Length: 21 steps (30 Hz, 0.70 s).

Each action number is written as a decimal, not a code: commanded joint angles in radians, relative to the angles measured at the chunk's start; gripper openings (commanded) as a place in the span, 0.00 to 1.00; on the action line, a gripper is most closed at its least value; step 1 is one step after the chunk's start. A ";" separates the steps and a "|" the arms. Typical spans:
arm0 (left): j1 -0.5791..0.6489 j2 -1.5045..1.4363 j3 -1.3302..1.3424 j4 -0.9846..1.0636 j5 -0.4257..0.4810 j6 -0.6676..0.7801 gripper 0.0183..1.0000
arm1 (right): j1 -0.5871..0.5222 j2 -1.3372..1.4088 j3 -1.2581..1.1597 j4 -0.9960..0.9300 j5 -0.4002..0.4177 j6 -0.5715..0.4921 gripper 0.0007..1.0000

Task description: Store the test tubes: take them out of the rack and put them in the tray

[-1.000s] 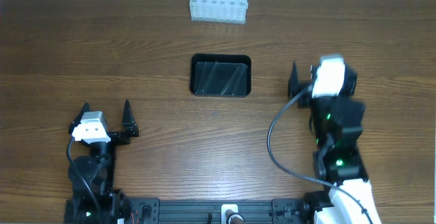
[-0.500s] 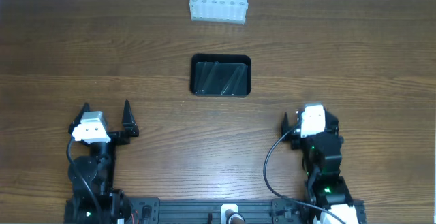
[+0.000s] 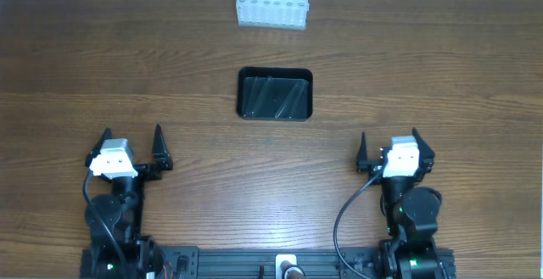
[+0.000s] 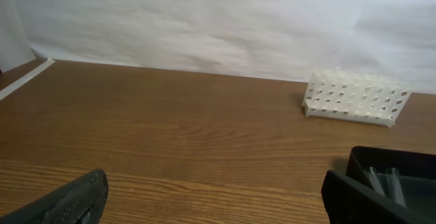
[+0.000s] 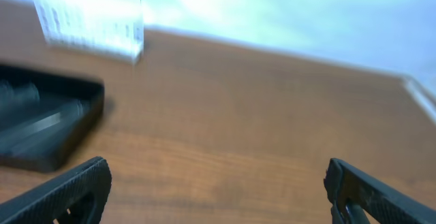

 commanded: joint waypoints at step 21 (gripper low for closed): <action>0.005 -0.006 -0.005 -0.002 -0.007 0.011 1.00 | -0.005 -0.066 -0.005 -0.004 -0.006 -0.005 0.99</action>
